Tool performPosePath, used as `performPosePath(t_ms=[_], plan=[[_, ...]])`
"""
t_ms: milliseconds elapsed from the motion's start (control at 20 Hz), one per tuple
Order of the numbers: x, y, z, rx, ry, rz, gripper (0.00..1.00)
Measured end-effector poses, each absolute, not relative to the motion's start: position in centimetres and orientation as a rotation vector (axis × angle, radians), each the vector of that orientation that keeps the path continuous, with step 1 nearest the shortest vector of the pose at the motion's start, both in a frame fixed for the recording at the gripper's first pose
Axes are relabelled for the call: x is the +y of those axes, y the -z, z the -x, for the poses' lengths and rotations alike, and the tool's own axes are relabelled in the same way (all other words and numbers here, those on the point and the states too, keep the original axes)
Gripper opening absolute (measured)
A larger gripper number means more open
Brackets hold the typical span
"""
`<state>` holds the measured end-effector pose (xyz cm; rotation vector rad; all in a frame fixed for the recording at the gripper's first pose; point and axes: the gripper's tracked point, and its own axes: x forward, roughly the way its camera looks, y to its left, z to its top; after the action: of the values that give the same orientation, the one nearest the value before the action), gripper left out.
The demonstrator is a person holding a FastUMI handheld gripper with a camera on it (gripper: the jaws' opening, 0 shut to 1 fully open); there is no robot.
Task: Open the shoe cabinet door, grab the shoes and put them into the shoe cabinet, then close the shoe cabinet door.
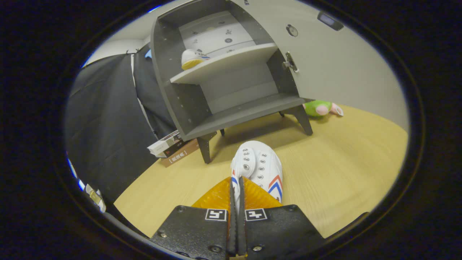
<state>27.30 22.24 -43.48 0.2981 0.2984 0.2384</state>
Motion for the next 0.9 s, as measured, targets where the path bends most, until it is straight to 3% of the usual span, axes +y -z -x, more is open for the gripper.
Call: performPosePath(t_ms=[500,900], plan=[[18.9,25.4,-18.7,0.07,-0.332,-0.208,0.05],[18.3,11.2,-19.5,-0.053,-0.26,-0.034,0.05]])
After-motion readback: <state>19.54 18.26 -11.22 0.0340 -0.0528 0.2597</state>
